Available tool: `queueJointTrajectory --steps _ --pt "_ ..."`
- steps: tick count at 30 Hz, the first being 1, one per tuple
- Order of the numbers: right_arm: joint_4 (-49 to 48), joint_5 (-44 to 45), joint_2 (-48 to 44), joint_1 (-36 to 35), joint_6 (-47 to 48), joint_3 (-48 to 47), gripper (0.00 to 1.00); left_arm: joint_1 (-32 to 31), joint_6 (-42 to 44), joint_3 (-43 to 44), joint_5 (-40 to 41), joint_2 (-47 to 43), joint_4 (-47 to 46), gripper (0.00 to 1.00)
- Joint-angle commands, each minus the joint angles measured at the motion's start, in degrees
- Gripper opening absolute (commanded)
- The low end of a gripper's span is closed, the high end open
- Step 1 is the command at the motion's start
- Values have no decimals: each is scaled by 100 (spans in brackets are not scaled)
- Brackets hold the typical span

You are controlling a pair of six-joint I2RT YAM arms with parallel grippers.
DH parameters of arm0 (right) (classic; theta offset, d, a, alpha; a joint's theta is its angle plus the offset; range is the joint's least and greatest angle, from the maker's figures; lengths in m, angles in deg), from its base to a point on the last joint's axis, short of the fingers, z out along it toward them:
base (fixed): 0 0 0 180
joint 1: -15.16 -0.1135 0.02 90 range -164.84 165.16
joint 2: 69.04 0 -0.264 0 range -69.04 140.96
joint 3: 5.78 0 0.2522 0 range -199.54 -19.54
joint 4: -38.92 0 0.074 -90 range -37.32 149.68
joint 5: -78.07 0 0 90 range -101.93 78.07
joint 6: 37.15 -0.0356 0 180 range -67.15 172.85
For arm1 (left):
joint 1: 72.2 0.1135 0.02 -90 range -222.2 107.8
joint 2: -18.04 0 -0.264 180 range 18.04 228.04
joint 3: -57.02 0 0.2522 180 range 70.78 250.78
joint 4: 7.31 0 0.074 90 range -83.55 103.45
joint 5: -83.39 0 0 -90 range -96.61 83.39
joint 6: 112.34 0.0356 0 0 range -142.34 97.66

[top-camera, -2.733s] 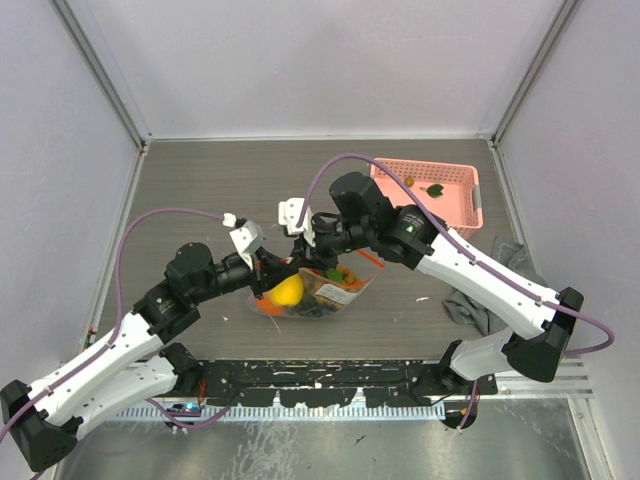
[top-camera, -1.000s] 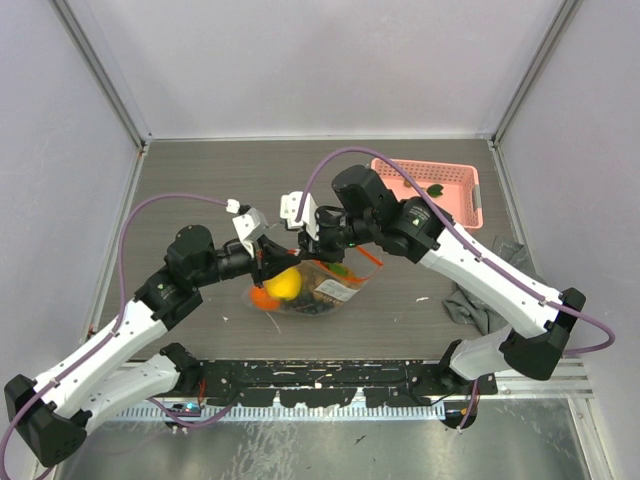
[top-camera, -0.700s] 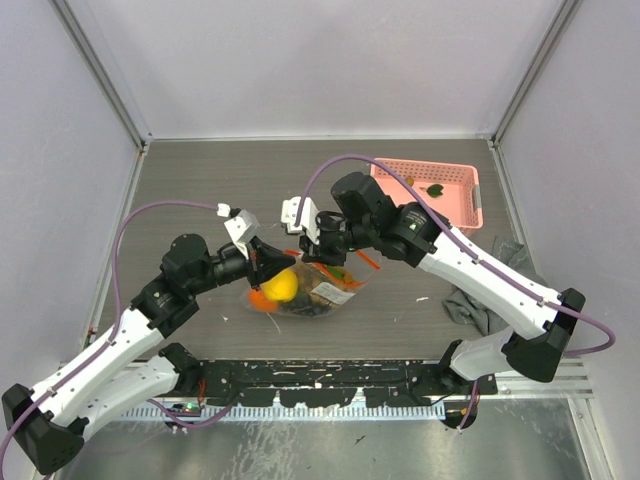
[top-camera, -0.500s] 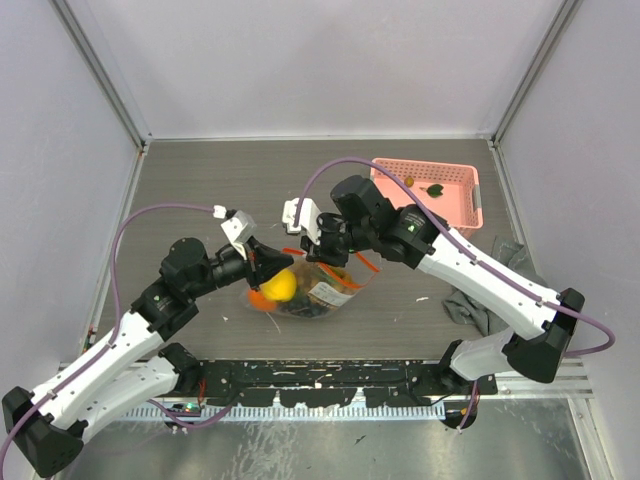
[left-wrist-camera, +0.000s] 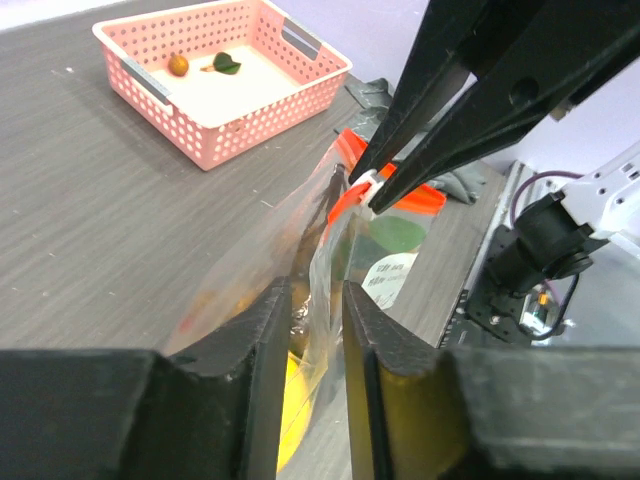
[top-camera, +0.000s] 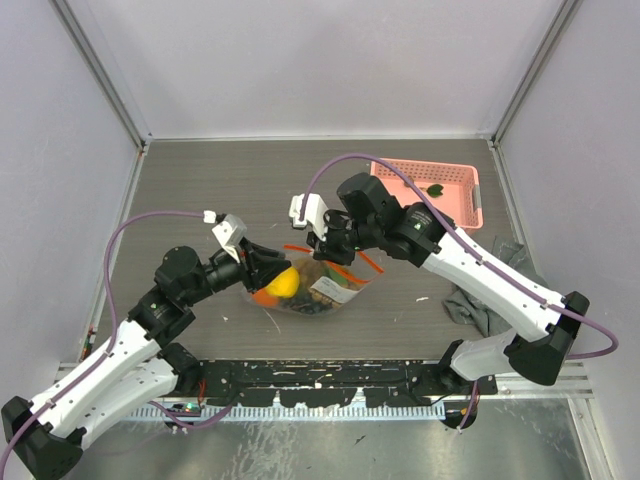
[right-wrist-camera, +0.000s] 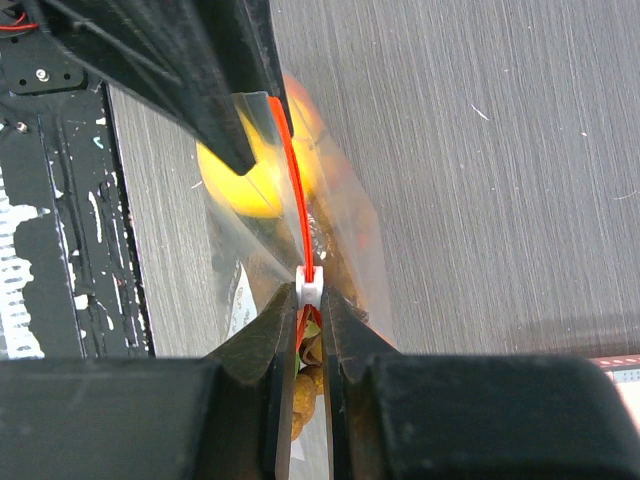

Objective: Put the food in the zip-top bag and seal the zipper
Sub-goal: Zip the zipper food storage bag.

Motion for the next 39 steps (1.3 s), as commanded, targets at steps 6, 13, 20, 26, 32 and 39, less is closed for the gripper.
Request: queueJointTrajectory --steps 6,13,20,26,32,39 --pt "-93 -338 148 43 -16 -512 0 47 397 410 -250 122 -85 51" --pt "-80 -440 183 42 3 -534 0 134 620 720 -507 600 -178 52" --pt "-118 -538 209 42 23 -479 0 379 664 818 -1087 950 -295 30" --pt "-216 -371 145 42 -58 -367 4 391 638 771 -1187 866 -316 0" --pt "-376 -246 -296 45 -386 -208 34 385 484 583 -1069 629 -351 0" --pt "-870 268 -1223 42 -1077 510 42 390 334 520 -942 498 -242 0"
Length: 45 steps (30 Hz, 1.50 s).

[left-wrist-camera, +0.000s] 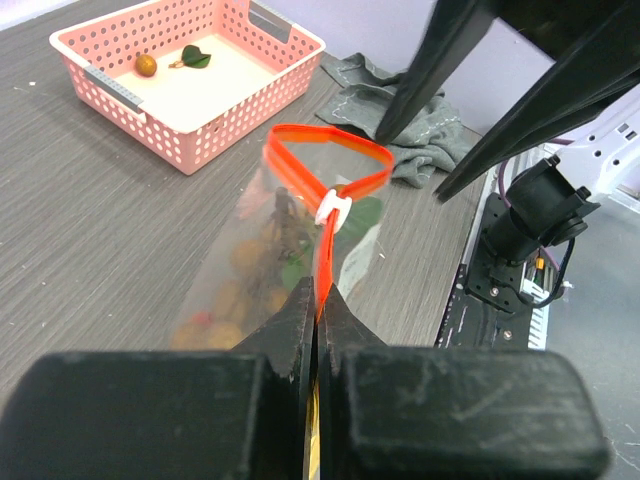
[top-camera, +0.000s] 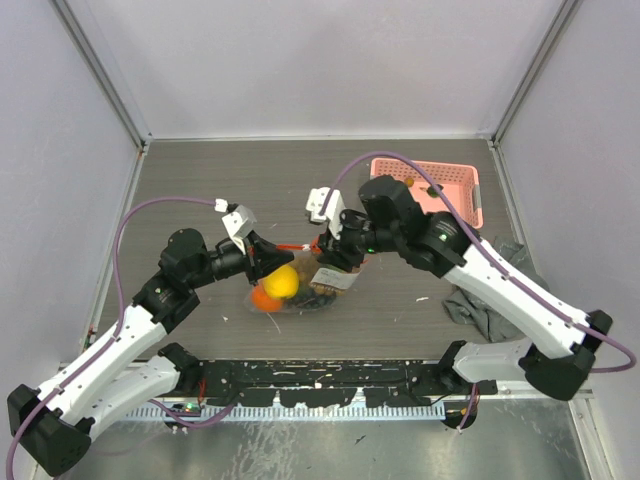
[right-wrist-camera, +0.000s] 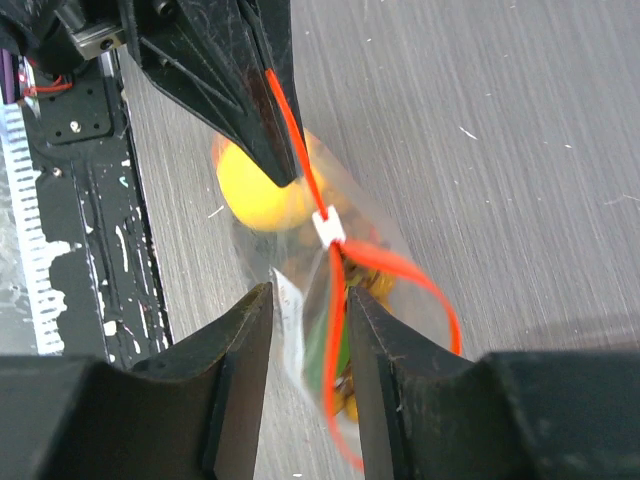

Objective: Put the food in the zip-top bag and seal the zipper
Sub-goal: Zip the zipper food storage bag.

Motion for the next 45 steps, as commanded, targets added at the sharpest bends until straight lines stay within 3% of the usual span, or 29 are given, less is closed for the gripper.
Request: queueJointTrajectory --steps 1,7,16,25,45 --pt "-643 424 -757 3 -613 397 42 32 -161 -10 42 -191 -345 0" --pt "-1045 942 -1159 14 -939 963 32 30 -201 -90 12 -321 -376 0" --pt "-1301 437 -754 21 -621 888 37 29 -238 -113 53 -457 -346 0" --pt "-1609 789 -484 114 -763 1169 18 37 -203 -150 22 -480 -334 0" --pt "-3013 -1065 315 115 -1276 1665 14 26 -278 -179 -71 -387 -488 0"
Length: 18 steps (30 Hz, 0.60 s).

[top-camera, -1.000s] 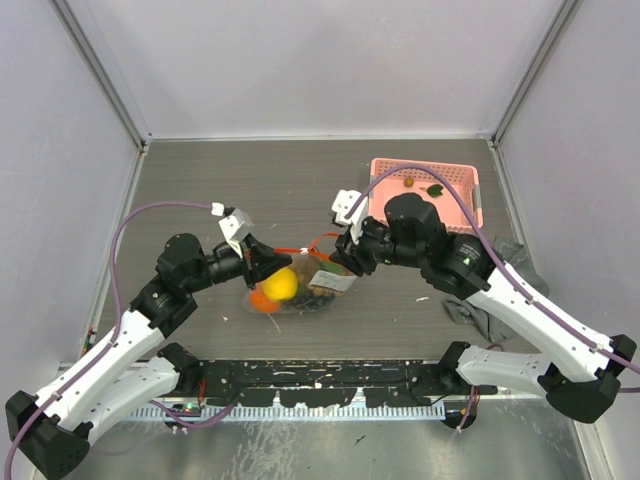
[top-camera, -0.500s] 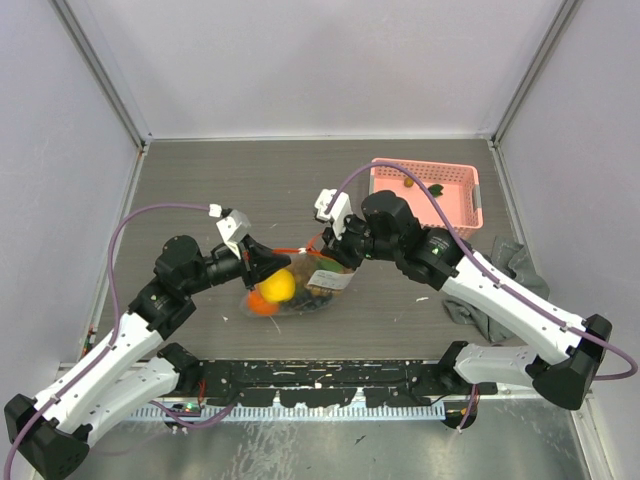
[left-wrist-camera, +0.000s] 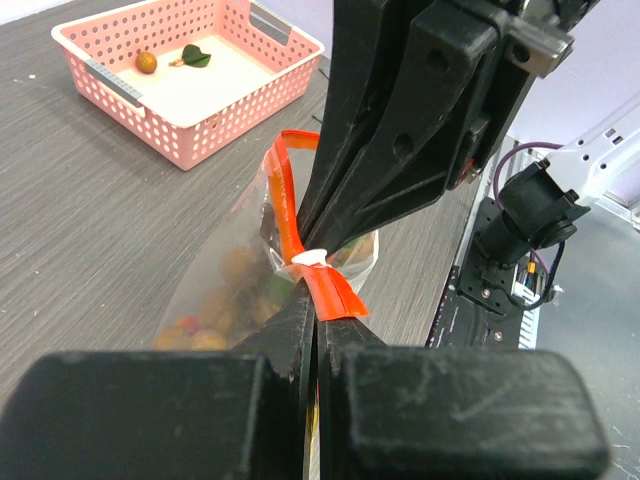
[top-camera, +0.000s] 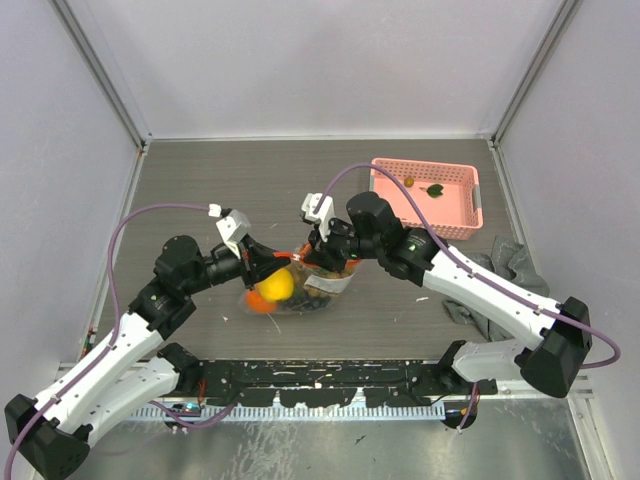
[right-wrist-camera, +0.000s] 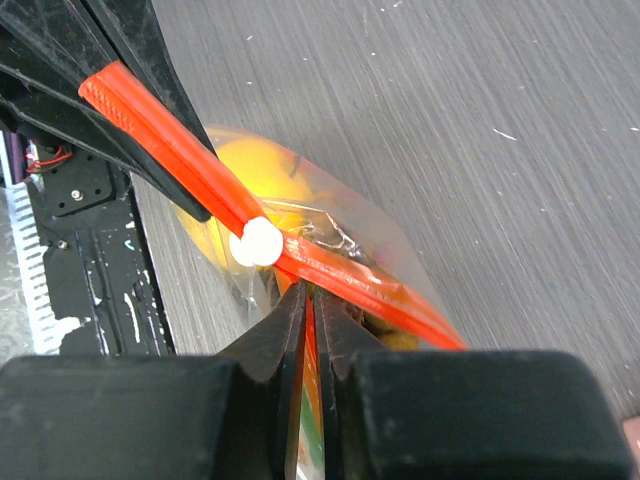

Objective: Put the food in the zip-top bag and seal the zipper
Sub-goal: Zip the zipper food storage bag.

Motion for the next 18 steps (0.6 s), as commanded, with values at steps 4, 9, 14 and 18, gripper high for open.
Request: queueJointTrajectory --steps 4,9,14,18 --pt "-613 -1209 240 -3 -59 -73 13 32 -99 27 -144 -4 -567 0" --pt "-201 -1034 204 -2 161 -233 13 31 -75 2 -42 -61 -510 0" --pt "133 -402 -271 6 389 -337 6 33 -1 -8 172 -243 -319 0" --pt "323 107 -636 8 478 -455 0 38 27 -12 386 -381 -198 0"
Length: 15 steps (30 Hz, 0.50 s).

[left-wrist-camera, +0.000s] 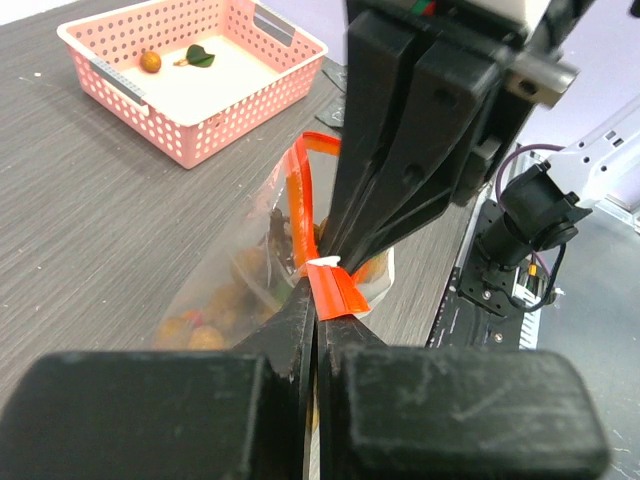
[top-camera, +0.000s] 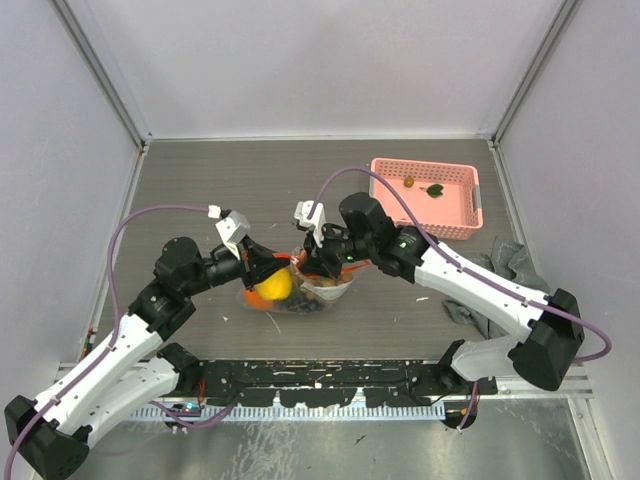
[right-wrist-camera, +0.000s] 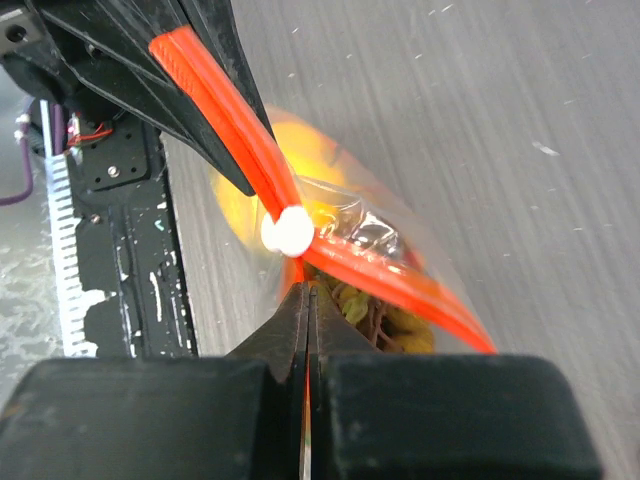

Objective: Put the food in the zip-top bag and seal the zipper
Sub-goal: Zip the zipper food storage bag.

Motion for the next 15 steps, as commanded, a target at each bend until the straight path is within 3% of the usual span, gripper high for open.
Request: queueJointTrajectory --steps 1,8,11,15 --pt "40 552 -630 4 216 -445 0 34 35 49 276 -241 -235 0" --pt "78 671 -880 3 347 -516 1 33 -11 18 418 -312 -213 0" --pt "78 600 -826 6 502 -583 26 33 -25 15 394 -318 -216 0" --pt "79 298 -618 -2 865 -840 35 31 -35 23 375 -318 -216 0"
